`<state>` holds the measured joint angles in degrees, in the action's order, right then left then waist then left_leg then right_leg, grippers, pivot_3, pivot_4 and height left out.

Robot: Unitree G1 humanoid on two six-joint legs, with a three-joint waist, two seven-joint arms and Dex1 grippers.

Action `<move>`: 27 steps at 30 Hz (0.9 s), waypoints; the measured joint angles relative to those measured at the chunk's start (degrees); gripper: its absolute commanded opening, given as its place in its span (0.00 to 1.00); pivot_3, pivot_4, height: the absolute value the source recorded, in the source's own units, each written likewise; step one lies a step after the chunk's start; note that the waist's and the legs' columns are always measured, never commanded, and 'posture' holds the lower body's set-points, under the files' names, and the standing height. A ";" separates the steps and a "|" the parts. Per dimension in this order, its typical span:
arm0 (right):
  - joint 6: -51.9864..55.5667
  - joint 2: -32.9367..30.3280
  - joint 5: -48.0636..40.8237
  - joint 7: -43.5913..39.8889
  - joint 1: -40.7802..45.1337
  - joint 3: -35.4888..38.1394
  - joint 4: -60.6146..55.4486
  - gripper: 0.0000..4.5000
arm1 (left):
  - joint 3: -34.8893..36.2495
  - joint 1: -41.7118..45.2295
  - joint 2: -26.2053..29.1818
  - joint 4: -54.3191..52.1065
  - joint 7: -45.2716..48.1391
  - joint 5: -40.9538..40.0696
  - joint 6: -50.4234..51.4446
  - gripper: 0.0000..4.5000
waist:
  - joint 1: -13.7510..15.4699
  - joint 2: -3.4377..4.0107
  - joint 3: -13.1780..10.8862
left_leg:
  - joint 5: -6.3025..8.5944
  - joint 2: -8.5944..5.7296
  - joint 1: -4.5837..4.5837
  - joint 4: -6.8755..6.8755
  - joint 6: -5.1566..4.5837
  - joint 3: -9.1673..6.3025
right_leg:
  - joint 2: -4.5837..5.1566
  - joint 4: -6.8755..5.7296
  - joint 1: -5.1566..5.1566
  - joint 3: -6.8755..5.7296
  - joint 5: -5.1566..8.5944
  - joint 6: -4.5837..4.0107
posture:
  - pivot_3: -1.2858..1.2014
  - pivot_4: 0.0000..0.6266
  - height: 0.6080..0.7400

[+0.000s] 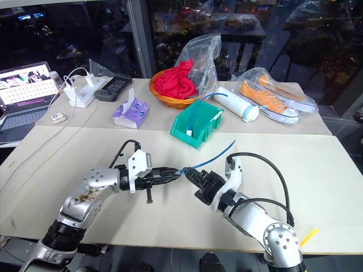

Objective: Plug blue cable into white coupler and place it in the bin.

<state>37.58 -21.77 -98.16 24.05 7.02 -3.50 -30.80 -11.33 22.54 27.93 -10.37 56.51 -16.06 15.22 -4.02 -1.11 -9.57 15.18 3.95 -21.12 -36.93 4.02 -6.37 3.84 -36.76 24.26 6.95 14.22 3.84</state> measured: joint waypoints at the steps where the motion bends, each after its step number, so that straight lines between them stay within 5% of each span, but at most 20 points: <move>1: 0.00 0.04 0.16 -0.01 0.10 0.01 0.00 0.00 | 0.01 0.00 -0.07 -0.01 -0.18 -0.04 0.05 0.22 | 0.00 0.00 0.00 | 0.00 0.00 0.00 0.00 0.00 0.00 | 0.00 0.00 0.00 0.00 0.00 0.00 | 0.52 0.24 0.87; 5: -0.86 0.76 0.19 -1.26 1.81 1.44 -0.29 0.00 | -0.18 -1.07 -0.13 -0.01 -1.84 0.45 1.37 0.51 | 0.00 0.00 0.00 | 0.00 0.00 0.00 0.00 0.00 0.00 | 0.00 -0.01 0.00 0.00 0.00 0.00 | 0.52 0.24 0.87; 11: -1.49 0.55 4.91 -1.31 2.67 3.48 0.16 0.00 | 3.71 -3.24 -0.42 -2.62 -6.94 -1.34 6.69 0.51 | -0.02 0.00 0.00 | 0.00 0.00 0.00 0.00 0.00 0.00 | 0.00 -0.03 0.01 0.00 0.00 0.00 | 0.52 0.24 0.87; 21: -0.05 0.31 9.63 -4.07 4.21 2.98 1.33 0.00 | 15.48 -19.58 -12.31 -16.01 -37.75 4.87 16.43 0.51 | 0.20 0.00 0.00 | 0.03 -0.01 0.00 -0.01 -0.05 0.00 | 0.04 0.02 -0.02 0.01 0.00 0.01 | 0.52 0.24 0.87; 27: 2.87 -0.36 14.33 -6.32 6.73 0.83 3.06 0.00 | 16.95 -23.37 -15.17 -14.82 -44.06 6.49 17.16 0.99 | 0.24 0.00 0.00 | 0.03 -0.01 0.04 -0.02 -0.05 0.00 | 0.01 -0.02 -0.03 0.01 0.00 0.01 | 0.52 0.24 0.87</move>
<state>40.45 -22.12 -83.83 17.73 13.75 -2.67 -27.74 5.63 -0.83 12.77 -25.19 12.45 -9.57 32.38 -3.78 -1.11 -9.57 15.21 3.94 -21.08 -36.95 3.97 -6.37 3.85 -36.78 24.23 6.96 14.22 3.85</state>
